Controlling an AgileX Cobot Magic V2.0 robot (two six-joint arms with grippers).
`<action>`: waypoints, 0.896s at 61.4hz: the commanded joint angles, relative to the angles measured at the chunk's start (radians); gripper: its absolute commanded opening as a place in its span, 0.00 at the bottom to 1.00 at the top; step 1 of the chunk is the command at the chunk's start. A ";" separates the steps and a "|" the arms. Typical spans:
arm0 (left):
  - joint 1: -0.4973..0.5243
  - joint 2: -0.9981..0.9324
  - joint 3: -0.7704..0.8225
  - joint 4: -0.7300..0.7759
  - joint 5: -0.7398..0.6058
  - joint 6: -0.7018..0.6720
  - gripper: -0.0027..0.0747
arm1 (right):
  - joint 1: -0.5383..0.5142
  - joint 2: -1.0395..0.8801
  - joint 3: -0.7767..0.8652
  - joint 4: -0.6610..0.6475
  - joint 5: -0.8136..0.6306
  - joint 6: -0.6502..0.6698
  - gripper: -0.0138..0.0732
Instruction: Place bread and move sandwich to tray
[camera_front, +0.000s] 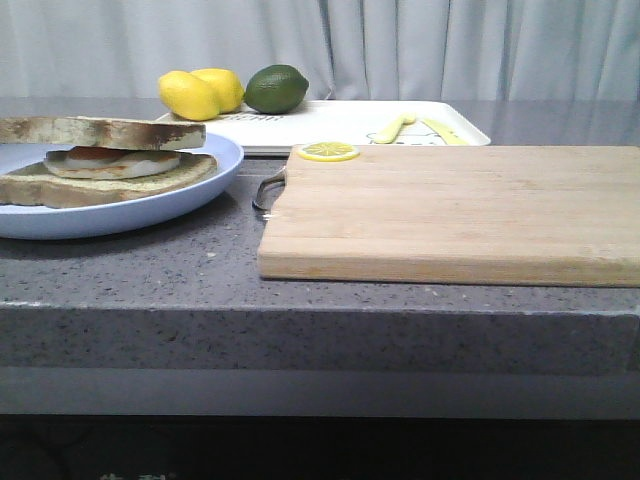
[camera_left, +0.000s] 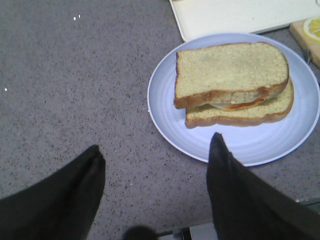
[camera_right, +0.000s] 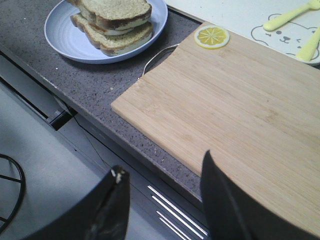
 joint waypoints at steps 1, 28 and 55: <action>-0.009 0.080 -0.084 0.022 -0.005 0.000 0.60 | -0.004 -0.001 -0.024 0.003 -0.062 -0.002 0.57; 0.246 0.507 -0.351 -0.098 0.040 0.048 0.60 | -0.004 -0.001 -0.024 0.003 -0.062 -0.002 0.57; 0.498 0.767 -0.390 -0.671 0.104 0.372 0.60 | -0.004 -0.001 -0.024 0.004 -0.062 -0.002 0.57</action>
